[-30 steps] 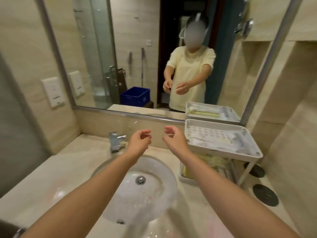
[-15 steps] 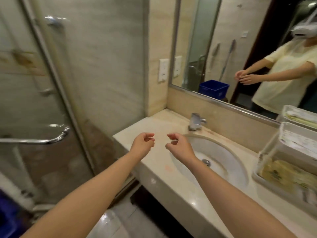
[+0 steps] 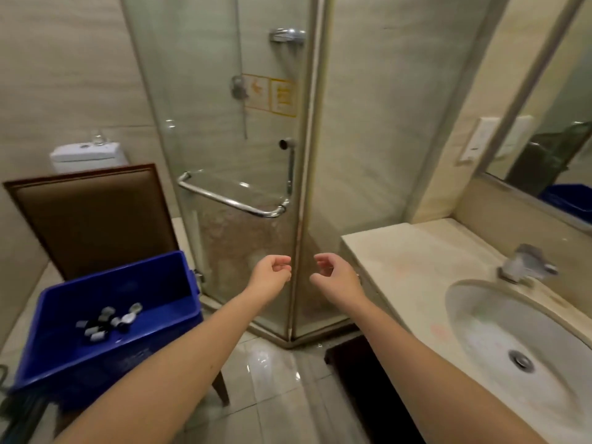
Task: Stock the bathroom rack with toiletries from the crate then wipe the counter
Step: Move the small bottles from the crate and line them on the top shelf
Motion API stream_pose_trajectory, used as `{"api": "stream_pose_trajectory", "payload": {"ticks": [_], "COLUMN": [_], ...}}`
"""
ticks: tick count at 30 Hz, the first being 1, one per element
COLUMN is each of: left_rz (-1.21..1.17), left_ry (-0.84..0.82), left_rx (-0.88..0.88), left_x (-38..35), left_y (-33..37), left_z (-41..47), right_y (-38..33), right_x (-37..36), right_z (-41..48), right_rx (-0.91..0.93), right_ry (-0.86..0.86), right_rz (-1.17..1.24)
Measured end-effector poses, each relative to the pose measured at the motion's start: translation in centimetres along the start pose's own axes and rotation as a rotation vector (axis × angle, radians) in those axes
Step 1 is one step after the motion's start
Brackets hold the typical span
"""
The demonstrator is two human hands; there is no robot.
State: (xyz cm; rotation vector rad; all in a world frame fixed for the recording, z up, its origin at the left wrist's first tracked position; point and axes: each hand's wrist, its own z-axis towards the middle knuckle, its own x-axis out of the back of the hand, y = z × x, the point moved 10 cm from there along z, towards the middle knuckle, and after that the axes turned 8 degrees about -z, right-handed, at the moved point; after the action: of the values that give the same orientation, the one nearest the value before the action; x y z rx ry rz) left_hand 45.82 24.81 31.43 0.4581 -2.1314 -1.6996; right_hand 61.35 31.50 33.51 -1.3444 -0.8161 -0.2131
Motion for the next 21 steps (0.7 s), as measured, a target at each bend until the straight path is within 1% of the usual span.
{"api": "stream_pose_trajectory", "payload": {"ticks": [5, 11, 21], "left_rz": [-0.052, -0.078, -0.103], "left_ry": [0.122, 0.269, 0.552], "left_rx": [0.063, 0.120, 0.191], "left_x": [6.7, 14.1, 24.8], "left_y": [-2.2, -4.2, -6.4], "left_z": [-0.8, -1.0, 1.7], "right_y": [-3.8, -8.4, -15.7], "right_x": [-6.0, -13.5, -24.4], "right_z": [1.1, 3.3, 8.0], "right_rx": [0.089, 0.191, 0.339], "right_ry": [-0.141, -0.298, -0.589], "right_rz": [-0.047, -0.049, -0.031]}}
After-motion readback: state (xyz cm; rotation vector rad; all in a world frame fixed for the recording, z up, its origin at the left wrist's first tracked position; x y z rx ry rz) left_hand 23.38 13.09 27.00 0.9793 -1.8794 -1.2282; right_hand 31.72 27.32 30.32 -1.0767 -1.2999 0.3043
